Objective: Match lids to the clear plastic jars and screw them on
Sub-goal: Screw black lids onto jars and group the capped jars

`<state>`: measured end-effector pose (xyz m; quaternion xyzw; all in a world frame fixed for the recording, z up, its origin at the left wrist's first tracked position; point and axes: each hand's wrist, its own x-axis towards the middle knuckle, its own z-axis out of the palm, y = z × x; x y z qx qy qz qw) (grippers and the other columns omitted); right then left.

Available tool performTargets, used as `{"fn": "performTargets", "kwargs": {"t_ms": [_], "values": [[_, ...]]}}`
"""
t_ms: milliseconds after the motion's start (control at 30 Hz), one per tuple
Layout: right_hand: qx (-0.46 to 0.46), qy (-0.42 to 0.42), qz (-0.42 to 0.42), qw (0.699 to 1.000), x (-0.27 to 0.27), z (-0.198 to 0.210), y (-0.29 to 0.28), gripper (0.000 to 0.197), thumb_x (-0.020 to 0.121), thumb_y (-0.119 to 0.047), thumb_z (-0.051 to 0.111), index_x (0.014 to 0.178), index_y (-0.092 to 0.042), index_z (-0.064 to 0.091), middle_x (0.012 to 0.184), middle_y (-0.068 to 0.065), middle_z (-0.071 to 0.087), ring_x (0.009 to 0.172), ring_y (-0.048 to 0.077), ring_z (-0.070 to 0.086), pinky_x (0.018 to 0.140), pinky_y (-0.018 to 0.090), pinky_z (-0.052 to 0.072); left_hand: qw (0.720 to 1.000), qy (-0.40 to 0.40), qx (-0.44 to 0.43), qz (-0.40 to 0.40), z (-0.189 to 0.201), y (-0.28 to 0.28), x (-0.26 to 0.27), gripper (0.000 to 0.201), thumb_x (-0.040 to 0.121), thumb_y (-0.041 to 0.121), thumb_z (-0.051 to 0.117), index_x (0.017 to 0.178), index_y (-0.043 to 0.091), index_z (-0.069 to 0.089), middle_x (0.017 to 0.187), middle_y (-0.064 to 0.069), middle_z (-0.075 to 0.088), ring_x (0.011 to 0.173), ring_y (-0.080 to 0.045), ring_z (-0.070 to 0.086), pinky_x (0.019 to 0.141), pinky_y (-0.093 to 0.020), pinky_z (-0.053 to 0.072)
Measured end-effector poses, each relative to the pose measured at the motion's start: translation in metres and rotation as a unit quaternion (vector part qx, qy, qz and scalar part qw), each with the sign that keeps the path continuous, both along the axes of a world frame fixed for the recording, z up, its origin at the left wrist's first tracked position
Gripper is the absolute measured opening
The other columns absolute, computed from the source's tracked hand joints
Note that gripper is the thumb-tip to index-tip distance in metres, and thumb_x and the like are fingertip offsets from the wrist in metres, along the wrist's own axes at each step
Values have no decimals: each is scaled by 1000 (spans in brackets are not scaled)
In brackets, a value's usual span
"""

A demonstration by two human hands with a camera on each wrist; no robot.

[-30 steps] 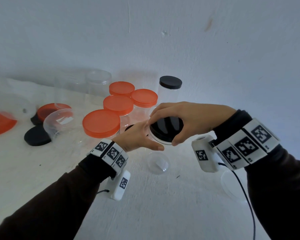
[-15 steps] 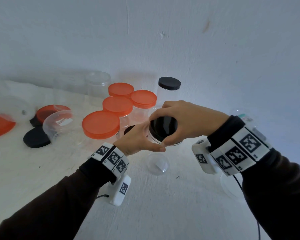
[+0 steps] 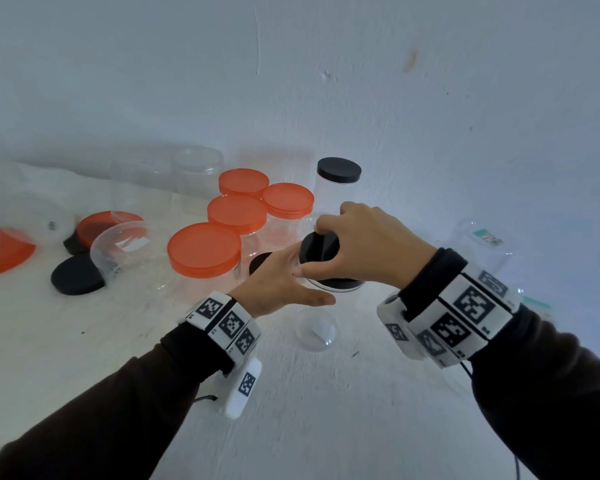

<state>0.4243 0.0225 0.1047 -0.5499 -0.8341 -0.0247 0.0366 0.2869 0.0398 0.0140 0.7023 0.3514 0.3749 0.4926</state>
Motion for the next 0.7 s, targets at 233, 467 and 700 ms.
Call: {"fn": "performTargets", "kwargs": {"t_ms": [233,467,700], "values": [[26,-63,-41,997,-13,2,-1,64,75,-78,40,71,-14,43,65,-1,40,54,10,36,48,24,26,999,0,23,34,-3,-5,-1,60,63,3,82,116,14,55,101,18,62,92,14,56,77,-4,41],[-7,-121,-25,992,-10,6,-5,70,77,-77,33,99,-13,51,82,0,43,69,17,44,61,28,34,999,8,22,31,-3,-5,-3,60,65,4,80,114,23,52,99,20,62,92,15,57,77,-4,41],[-113,-49,59,991,2,16,3,60,75,-58,62,124,-27,48,100,-4,44,85,13,47,72,24,42,999,20,32,20,-4,-2,-4,63,65,10,82,118,24,50,106,18,60,98,15,54,80,-2,38]]}}
